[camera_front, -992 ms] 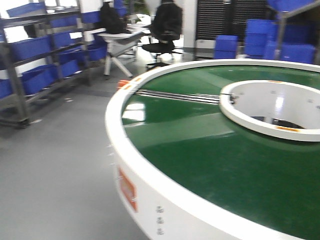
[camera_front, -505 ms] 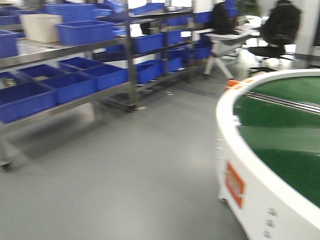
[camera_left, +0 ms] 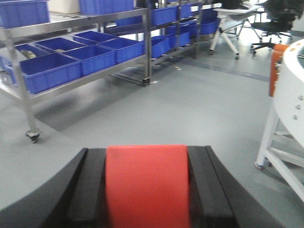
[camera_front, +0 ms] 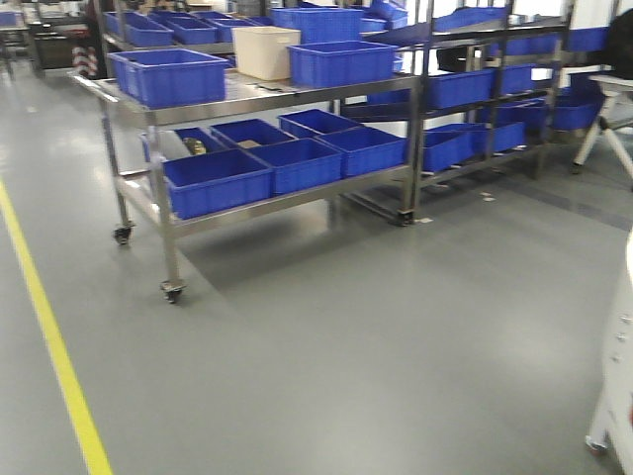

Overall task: Pick red and yellow blocks into blue bin
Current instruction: 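Drive the base away from the table toward the shelves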

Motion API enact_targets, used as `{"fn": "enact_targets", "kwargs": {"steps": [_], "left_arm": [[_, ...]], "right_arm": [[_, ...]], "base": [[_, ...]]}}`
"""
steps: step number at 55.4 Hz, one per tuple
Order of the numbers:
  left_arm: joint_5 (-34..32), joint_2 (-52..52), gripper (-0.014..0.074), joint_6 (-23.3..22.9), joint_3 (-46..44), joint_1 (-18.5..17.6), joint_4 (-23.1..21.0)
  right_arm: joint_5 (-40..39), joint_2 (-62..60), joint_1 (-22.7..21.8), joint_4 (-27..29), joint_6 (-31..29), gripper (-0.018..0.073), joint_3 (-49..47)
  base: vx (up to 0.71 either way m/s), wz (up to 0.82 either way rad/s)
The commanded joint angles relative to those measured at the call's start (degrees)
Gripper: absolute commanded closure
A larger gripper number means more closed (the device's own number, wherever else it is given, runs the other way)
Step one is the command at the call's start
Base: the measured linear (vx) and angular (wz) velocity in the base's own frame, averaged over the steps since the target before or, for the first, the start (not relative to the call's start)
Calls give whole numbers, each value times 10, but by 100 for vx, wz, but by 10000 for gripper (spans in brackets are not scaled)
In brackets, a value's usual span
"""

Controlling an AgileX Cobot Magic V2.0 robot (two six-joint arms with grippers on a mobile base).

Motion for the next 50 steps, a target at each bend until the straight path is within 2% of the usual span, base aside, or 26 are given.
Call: {"fn": "enact_targets", "kwargs": {"steps": [1,50], "left_arm": [[-49,0,594,-5,-15,-3,-3],[-49,0,594,-5,-15,-3,-3]], "right_arm": [[-47,3,-2,-8,-3,570,-17],[-45,3,-2,-8,-3,570,-17]], "base": [[13,39],[21,38]]}}
